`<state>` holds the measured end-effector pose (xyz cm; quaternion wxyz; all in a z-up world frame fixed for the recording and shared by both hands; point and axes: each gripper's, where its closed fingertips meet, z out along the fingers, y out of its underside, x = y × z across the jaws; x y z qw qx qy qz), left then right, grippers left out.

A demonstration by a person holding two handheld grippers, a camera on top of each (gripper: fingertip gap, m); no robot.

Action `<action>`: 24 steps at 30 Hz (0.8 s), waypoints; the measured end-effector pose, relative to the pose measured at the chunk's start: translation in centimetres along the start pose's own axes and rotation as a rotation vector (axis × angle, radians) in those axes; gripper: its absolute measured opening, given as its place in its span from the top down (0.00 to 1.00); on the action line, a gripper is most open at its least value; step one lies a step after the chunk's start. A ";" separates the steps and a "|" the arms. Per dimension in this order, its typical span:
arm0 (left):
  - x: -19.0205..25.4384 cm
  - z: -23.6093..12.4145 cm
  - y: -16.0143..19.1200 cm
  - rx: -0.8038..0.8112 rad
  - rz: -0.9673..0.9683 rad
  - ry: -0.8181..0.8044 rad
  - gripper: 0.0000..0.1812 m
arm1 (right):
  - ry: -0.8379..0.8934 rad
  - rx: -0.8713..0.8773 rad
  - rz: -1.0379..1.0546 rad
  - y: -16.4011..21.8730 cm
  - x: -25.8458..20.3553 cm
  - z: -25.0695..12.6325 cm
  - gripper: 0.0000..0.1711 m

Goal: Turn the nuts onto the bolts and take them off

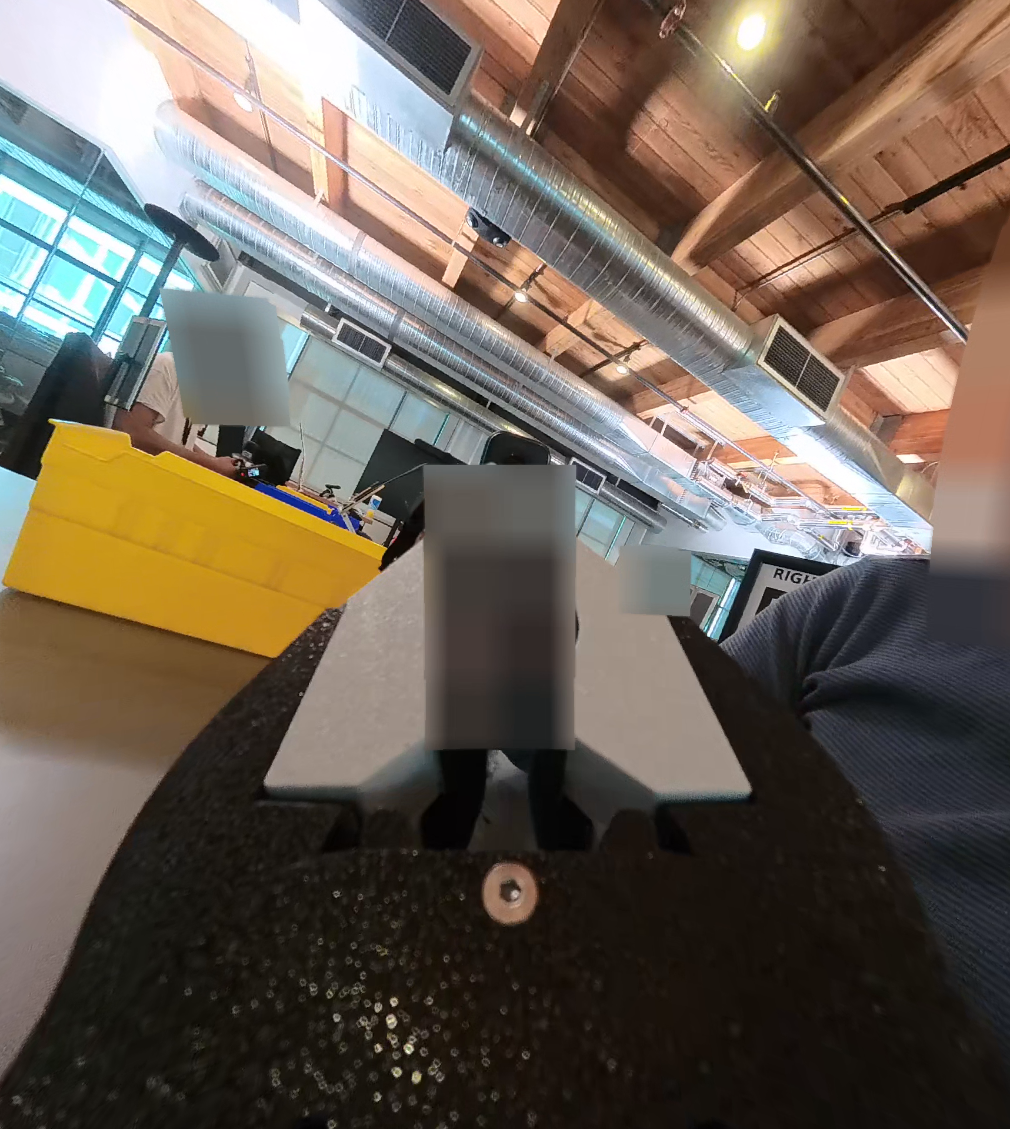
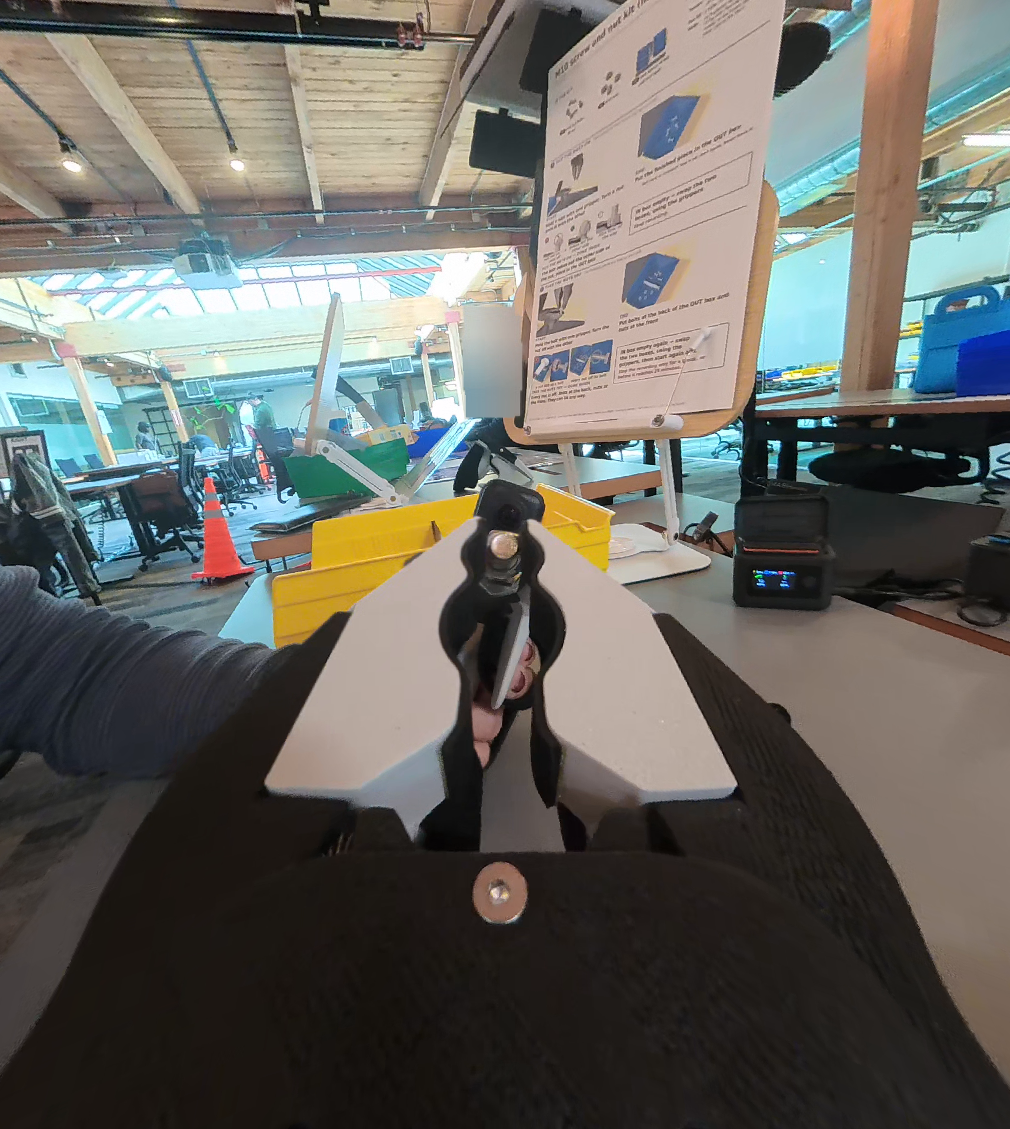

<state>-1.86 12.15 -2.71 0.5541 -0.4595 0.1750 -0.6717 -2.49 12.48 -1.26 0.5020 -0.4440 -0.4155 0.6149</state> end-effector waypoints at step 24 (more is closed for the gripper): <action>-3.3 -0.1 0.4 -0.019 0.115 -0.256 0.63 | 0.890 -1.241 -0.313 -3.4 10.2 -26.6 0.96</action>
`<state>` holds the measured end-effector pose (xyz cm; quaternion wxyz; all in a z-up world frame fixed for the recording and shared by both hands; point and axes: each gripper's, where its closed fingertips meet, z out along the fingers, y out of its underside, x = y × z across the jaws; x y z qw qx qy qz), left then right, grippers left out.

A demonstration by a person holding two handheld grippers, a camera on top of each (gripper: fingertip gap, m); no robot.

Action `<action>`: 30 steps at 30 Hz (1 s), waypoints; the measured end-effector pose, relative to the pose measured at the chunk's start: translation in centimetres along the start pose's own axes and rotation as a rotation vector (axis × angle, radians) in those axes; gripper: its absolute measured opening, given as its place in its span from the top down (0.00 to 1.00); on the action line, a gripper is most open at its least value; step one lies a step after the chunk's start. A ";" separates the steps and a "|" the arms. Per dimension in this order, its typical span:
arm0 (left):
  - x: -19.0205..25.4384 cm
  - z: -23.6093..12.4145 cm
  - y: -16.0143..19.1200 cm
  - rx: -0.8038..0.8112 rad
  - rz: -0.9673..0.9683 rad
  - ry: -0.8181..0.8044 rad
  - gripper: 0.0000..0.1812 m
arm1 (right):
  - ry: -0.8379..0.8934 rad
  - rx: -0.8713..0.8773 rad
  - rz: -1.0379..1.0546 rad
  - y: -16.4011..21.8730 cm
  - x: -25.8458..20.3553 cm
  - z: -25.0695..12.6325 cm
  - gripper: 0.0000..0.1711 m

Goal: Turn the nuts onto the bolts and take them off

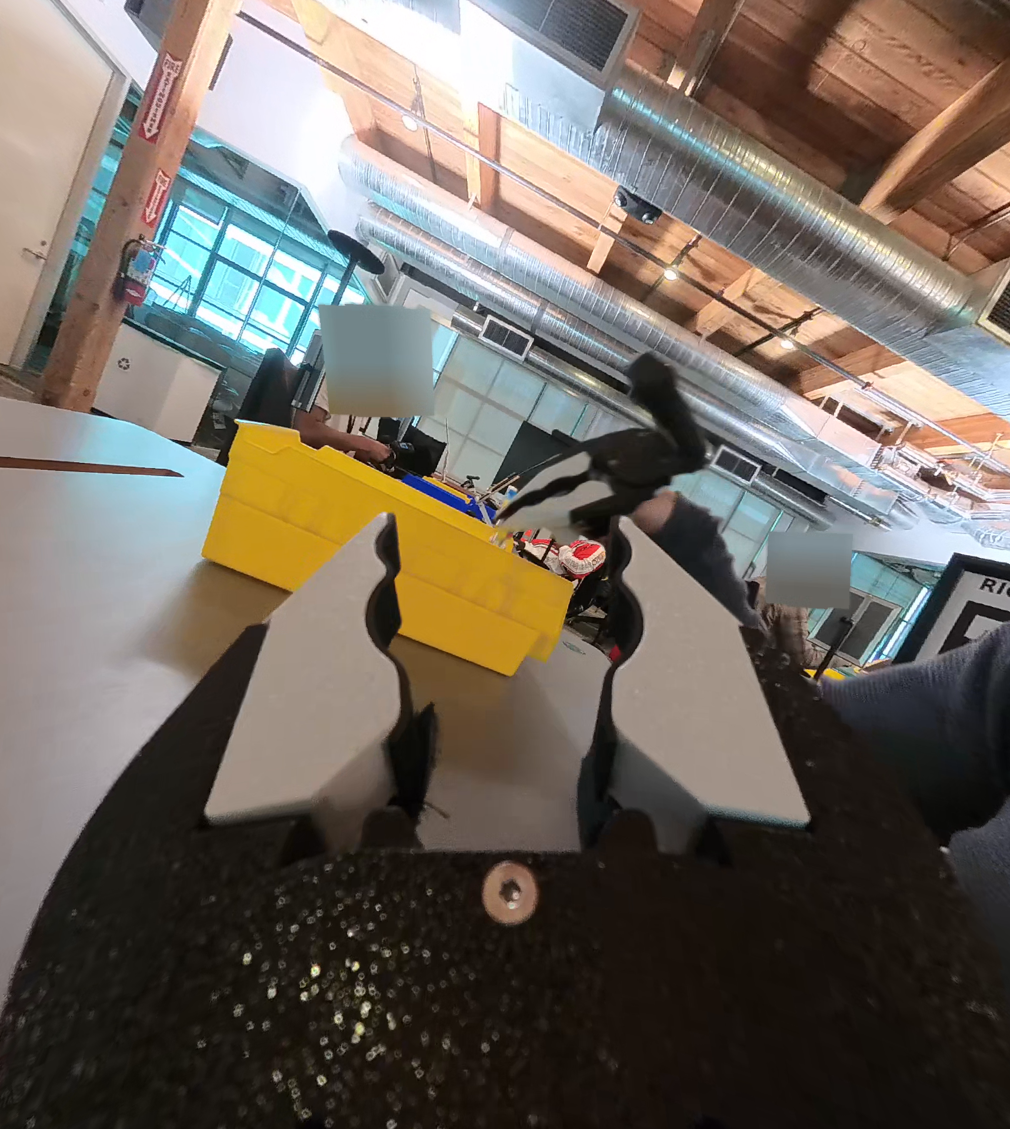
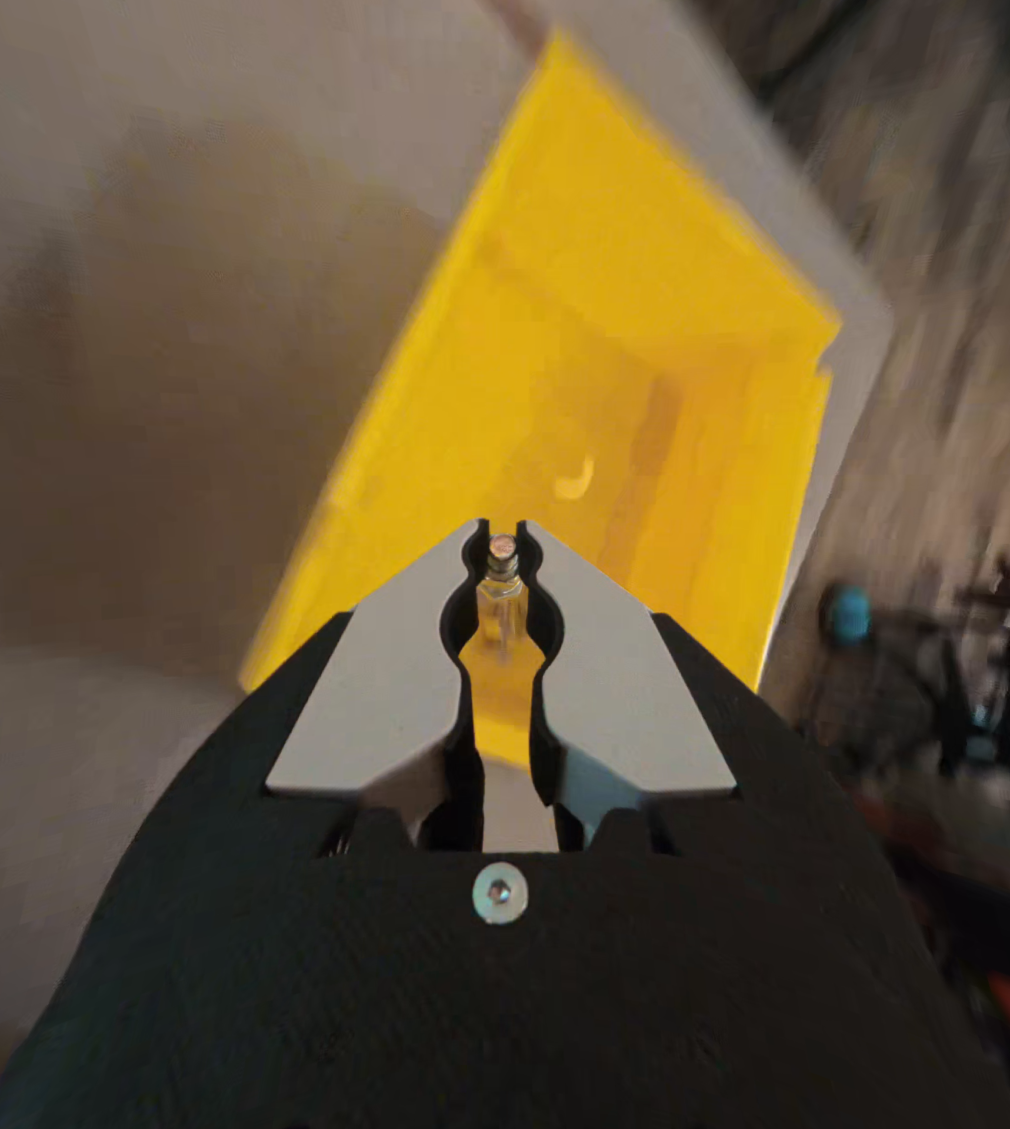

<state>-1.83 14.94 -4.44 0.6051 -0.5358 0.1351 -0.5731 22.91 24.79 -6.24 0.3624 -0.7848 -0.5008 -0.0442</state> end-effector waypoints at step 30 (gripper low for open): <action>-2.9 -0.2 1.7 -0.197 0.458 -0.393 0.69 | 0.372 0.734 0.180 -9.7 -1.3 -4.7 0.72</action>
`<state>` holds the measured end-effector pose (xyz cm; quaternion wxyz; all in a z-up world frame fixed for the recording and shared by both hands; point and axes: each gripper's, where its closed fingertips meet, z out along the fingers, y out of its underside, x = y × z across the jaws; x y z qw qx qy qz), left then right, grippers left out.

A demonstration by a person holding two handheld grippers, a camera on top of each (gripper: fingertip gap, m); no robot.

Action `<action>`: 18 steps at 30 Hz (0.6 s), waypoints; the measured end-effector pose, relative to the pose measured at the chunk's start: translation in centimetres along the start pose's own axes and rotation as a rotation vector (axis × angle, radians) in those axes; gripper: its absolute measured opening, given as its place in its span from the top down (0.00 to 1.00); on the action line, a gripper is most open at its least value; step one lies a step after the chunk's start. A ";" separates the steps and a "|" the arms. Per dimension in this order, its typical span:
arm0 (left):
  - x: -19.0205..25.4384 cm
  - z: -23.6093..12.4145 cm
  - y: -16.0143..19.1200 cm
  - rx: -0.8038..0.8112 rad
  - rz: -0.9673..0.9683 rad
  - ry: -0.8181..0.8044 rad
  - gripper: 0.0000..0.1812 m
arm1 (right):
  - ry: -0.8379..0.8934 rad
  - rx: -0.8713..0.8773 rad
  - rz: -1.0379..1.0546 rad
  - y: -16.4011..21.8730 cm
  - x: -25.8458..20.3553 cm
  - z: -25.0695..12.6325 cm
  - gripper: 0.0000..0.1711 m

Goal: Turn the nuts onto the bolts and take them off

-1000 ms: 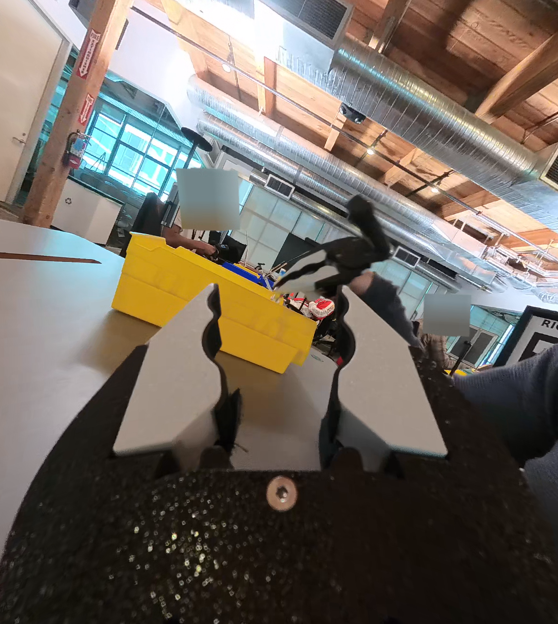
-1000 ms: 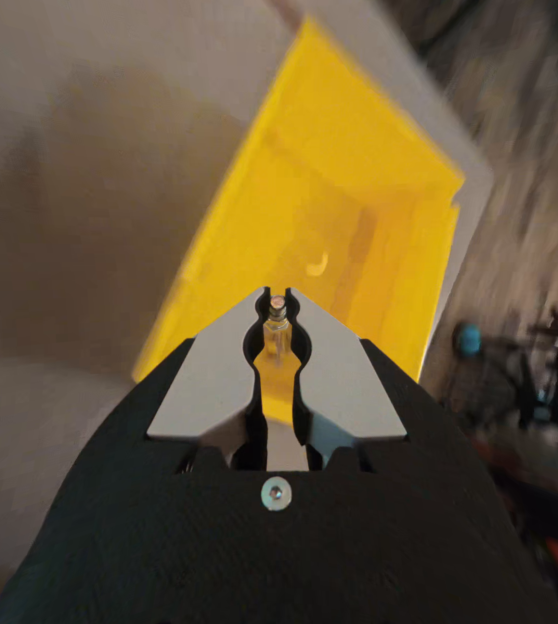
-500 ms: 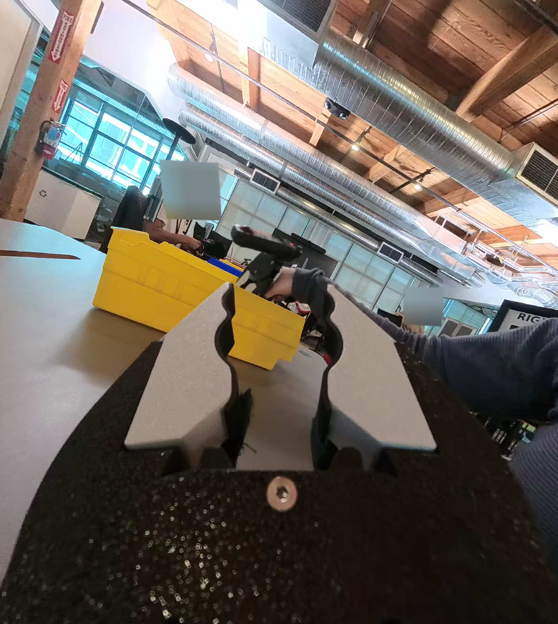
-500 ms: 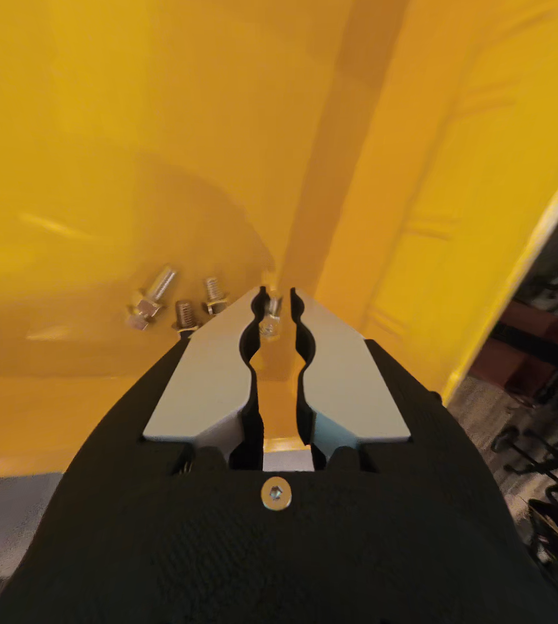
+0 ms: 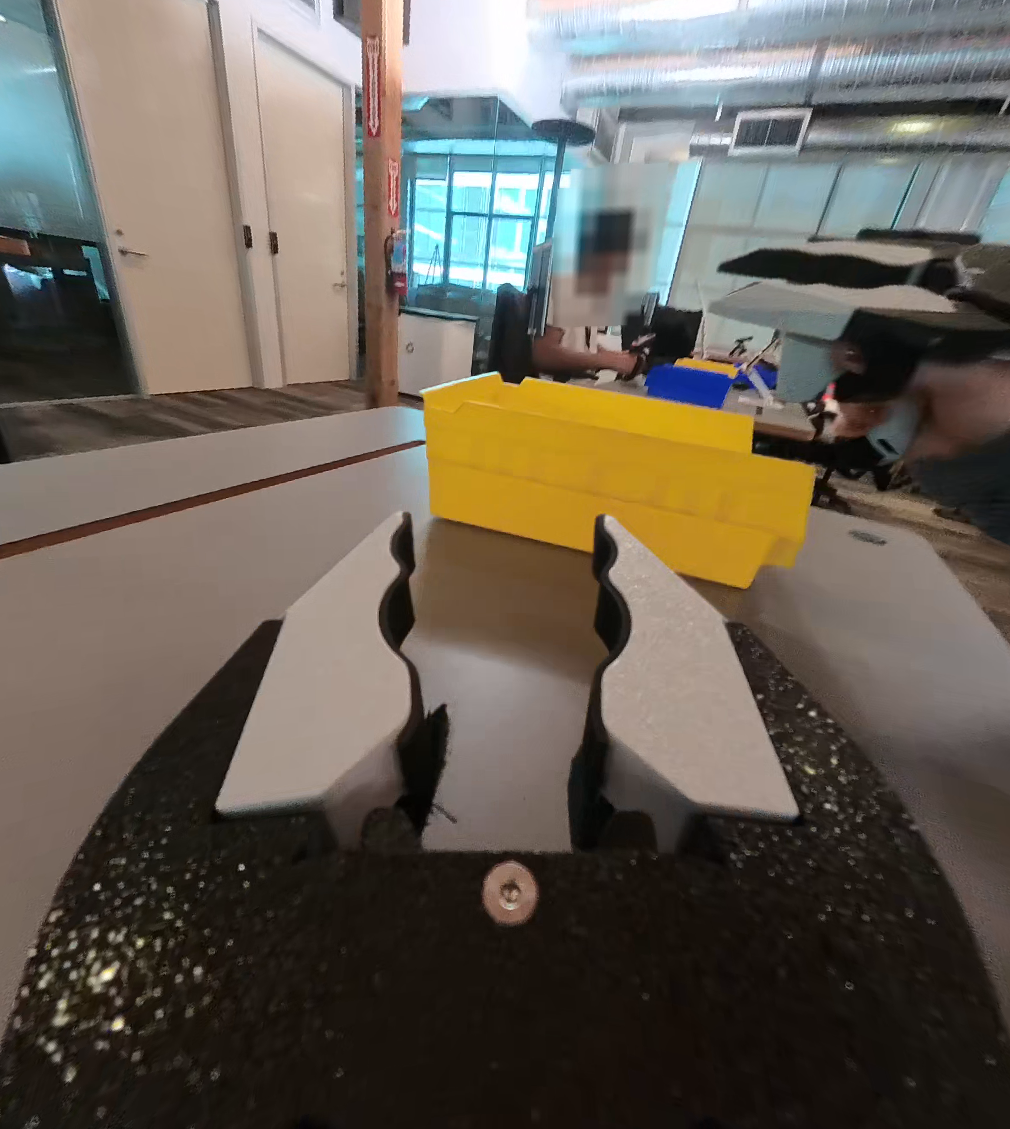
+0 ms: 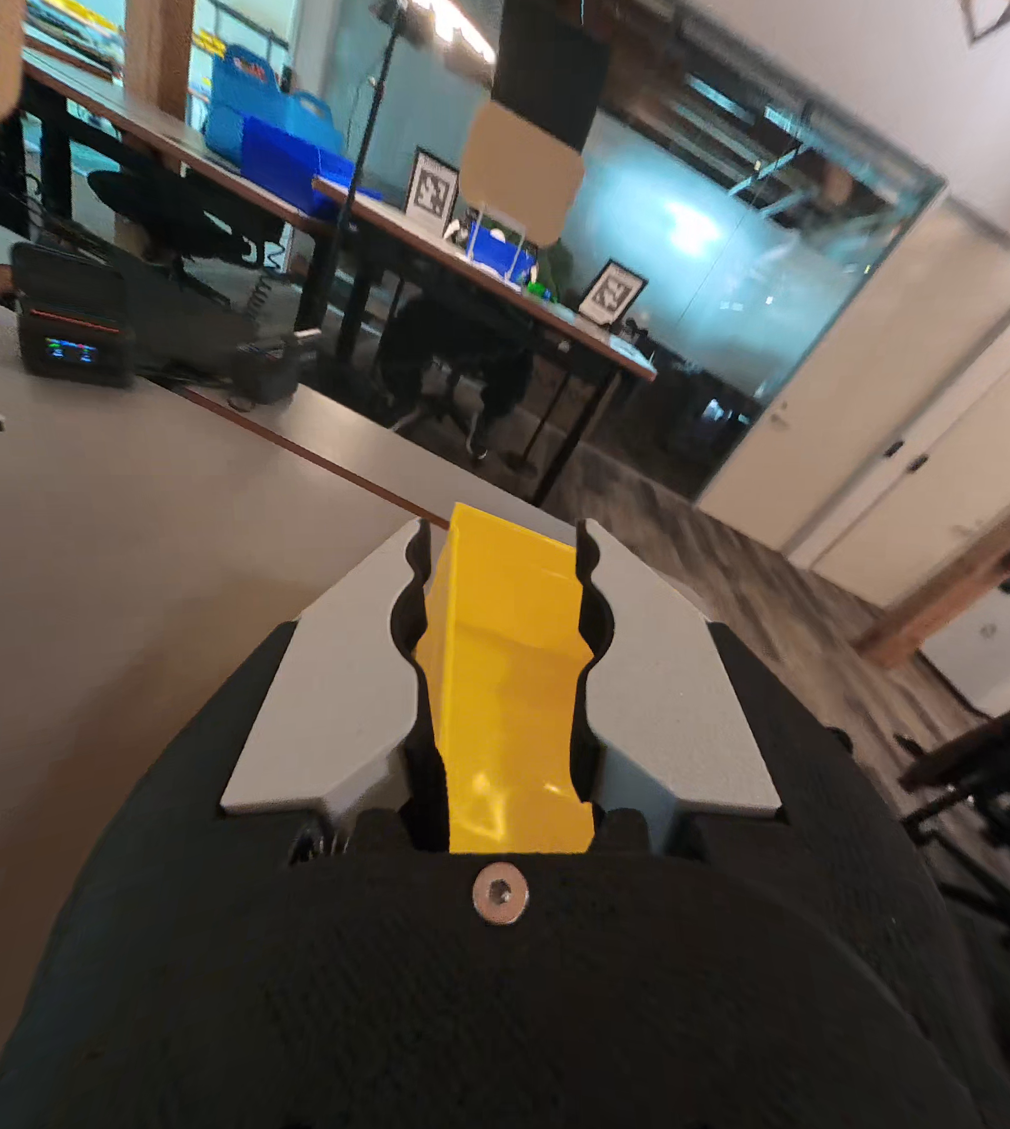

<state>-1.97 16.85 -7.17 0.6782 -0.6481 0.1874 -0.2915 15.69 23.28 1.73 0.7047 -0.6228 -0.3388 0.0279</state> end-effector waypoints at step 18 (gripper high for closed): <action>-5.3 -18.6 -5.2 -0.431 0.144 -0.929 0.18 | 0.128 -0.496 0.223 15.6 15.9 -4.5 0.46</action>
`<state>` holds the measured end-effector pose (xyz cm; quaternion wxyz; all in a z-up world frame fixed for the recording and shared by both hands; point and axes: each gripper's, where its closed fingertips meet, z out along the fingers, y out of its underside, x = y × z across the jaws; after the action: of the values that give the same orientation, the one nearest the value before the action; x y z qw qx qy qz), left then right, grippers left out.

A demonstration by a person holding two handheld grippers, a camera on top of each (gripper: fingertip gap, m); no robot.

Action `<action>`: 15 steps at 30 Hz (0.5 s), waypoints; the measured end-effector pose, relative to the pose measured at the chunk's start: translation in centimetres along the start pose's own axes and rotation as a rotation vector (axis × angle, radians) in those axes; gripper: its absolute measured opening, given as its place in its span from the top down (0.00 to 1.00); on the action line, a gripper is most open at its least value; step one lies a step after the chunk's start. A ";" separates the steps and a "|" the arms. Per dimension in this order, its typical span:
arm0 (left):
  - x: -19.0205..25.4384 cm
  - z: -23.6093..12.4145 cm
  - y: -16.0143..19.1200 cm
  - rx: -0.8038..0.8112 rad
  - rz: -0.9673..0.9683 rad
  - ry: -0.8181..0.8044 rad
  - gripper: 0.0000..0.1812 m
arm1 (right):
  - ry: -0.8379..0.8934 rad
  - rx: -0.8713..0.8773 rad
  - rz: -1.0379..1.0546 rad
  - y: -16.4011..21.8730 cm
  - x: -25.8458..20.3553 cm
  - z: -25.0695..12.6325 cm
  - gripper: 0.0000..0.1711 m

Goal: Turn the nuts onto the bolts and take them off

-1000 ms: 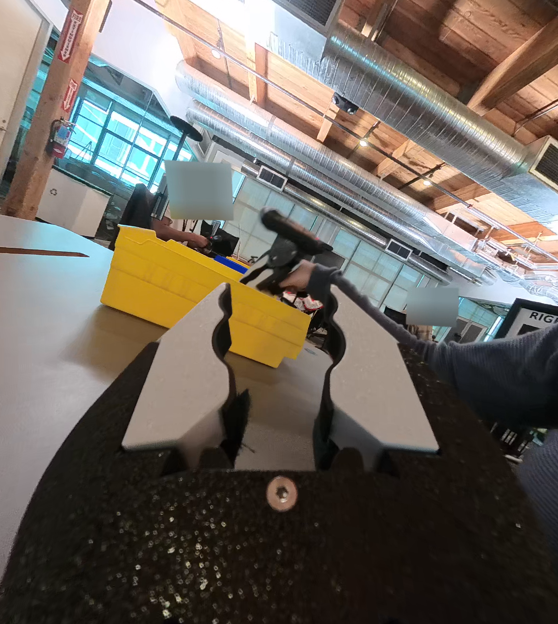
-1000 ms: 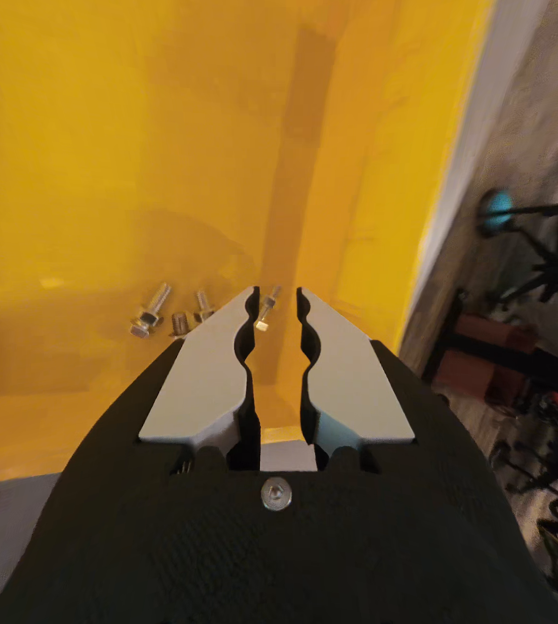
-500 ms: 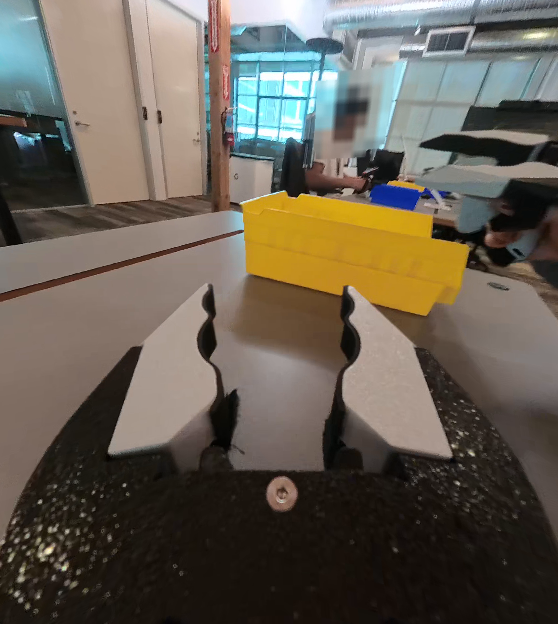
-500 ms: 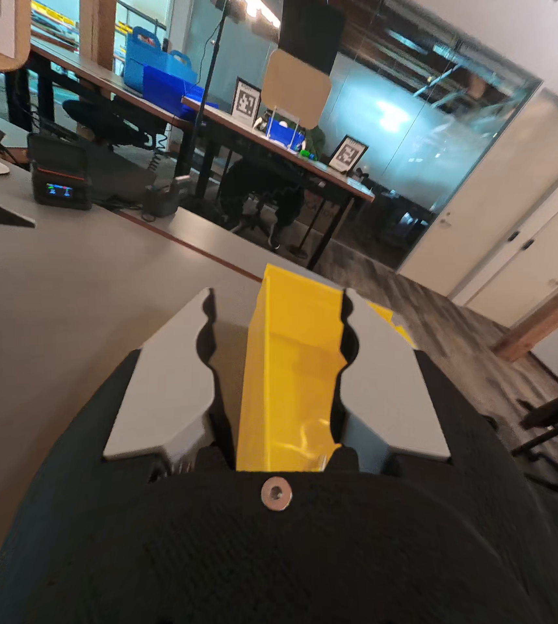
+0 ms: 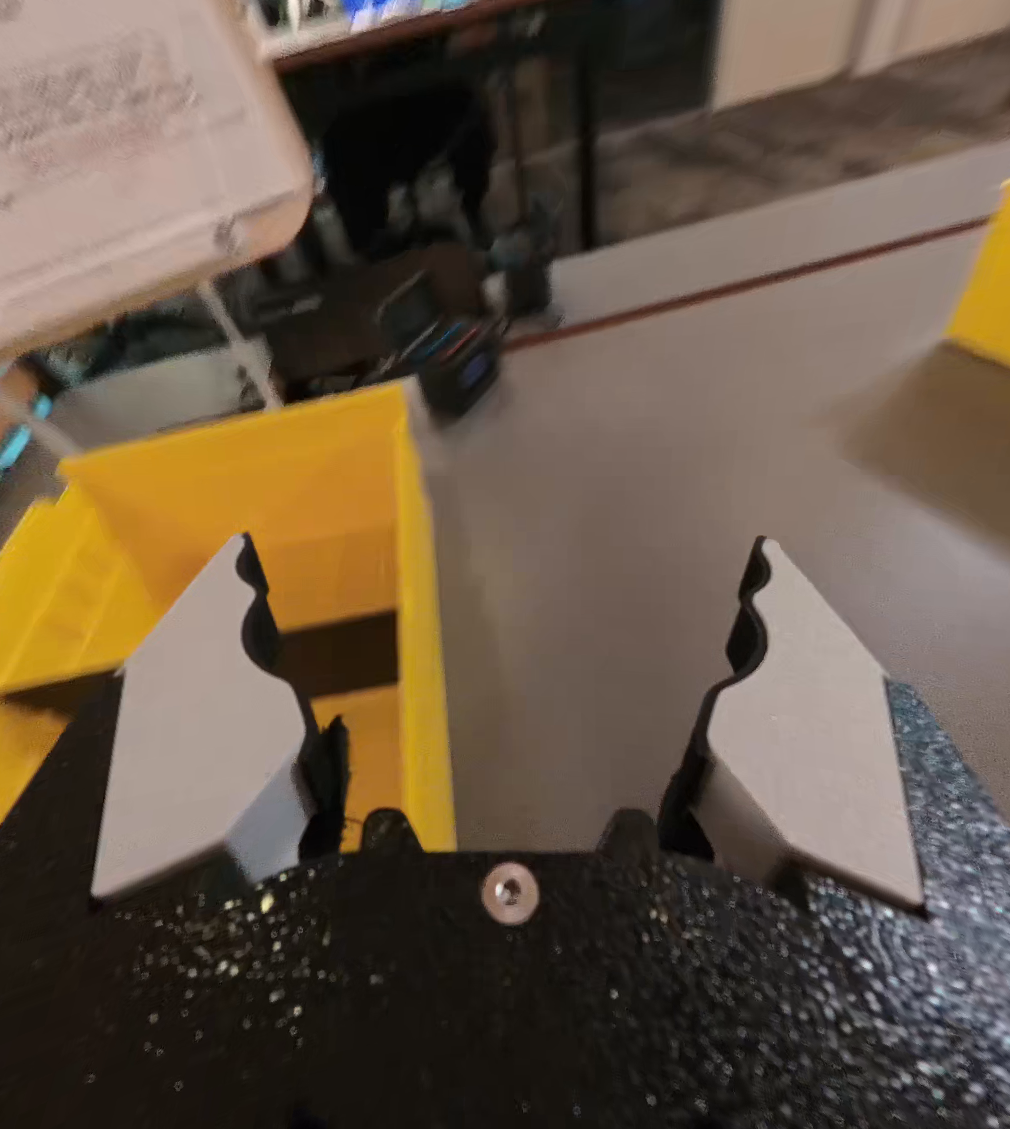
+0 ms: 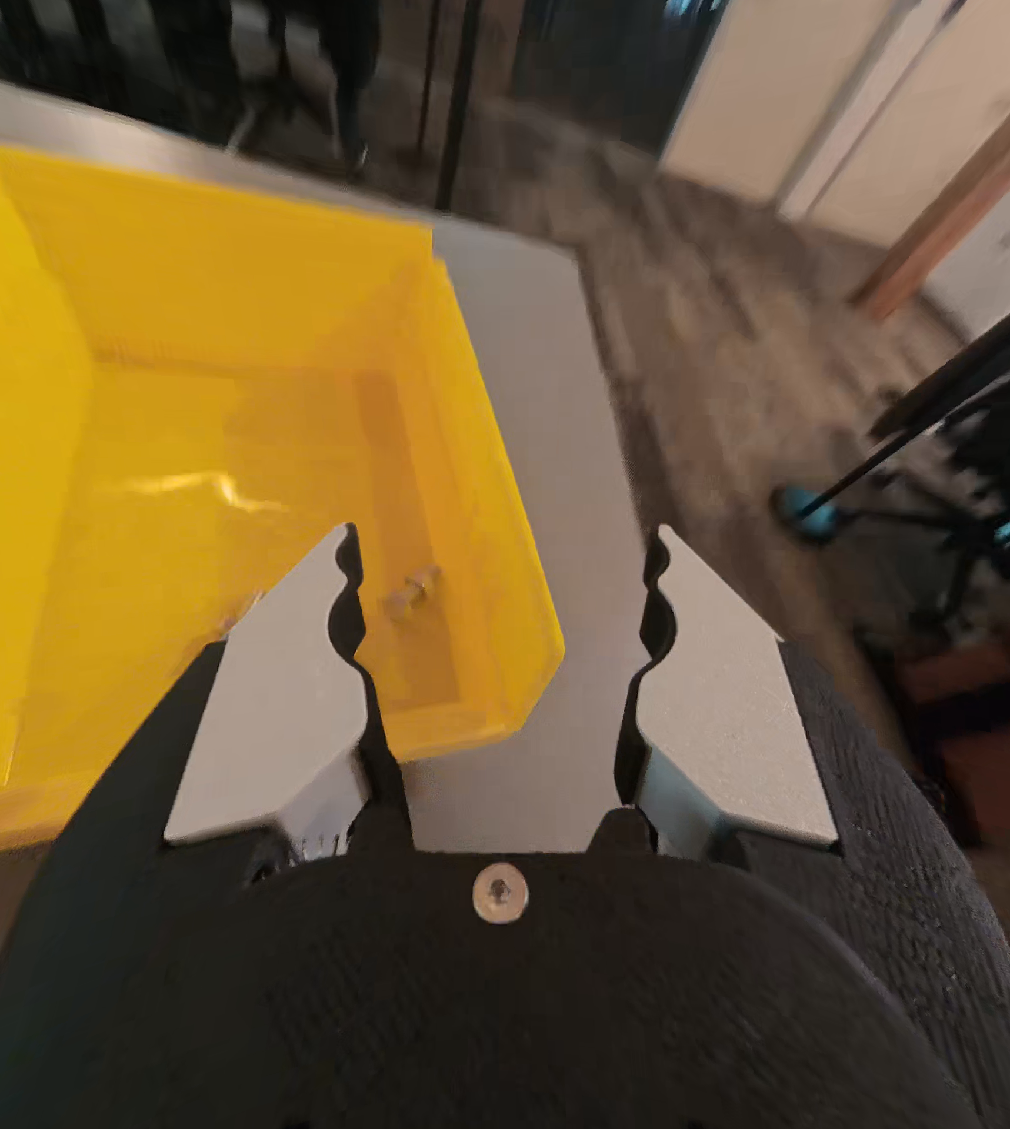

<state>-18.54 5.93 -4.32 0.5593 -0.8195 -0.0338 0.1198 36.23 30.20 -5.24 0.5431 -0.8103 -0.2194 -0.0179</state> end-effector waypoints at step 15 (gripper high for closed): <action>-3.4 -1.4 10.9 -0.404 0.052 0.033 0.94 | -0.341 -0.318 0.010 5.7 -2.0 5.3 0.98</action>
<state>-22.39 -0.04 -13.42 0.3809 -0.9175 -0.0266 0.1118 35.44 32.42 -12.86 0.3635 -0.8781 -0.2985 0.0877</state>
